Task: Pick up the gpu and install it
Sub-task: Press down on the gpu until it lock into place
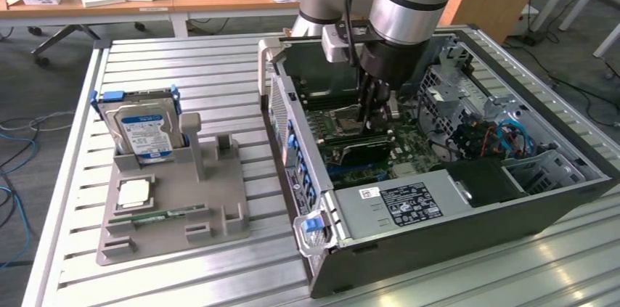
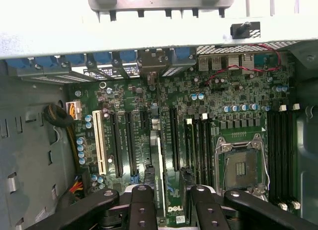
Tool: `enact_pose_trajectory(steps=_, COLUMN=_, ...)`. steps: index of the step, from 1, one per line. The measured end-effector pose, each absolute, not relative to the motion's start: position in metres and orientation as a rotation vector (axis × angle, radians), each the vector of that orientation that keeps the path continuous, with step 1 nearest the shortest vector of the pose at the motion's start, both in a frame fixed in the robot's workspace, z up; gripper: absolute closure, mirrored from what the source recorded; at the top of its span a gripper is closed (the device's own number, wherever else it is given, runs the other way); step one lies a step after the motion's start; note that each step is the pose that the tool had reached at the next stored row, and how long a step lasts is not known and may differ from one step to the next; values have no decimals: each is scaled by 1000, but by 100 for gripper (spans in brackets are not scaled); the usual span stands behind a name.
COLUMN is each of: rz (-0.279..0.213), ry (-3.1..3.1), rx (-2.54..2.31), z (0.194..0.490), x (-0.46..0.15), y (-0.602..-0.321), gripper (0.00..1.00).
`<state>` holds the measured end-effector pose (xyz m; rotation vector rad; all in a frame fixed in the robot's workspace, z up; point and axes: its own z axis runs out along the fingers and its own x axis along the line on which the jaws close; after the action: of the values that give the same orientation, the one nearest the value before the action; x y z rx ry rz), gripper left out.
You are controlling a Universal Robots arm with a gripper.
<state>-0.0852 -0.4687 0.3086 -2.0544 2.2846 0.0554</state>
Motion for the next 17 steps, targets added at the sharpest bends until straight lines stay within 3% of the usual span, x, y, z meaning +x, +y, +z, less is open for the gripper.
enact_pose_trajectory(steps=5, rz=55, ry=2285, rx=-2054, z=309, x=-85, y=-469, gripper=68)
enact_pose_trajectory(steps=10, rz=55, ry=2285, rx=-2054, z=309, x=-85, y=-469, gripper=89)
enact_pose_trajectory(steps=17, rz=55, ry=2282, rx=-2058, z=308, x=-85, y=-469, gripper=89)
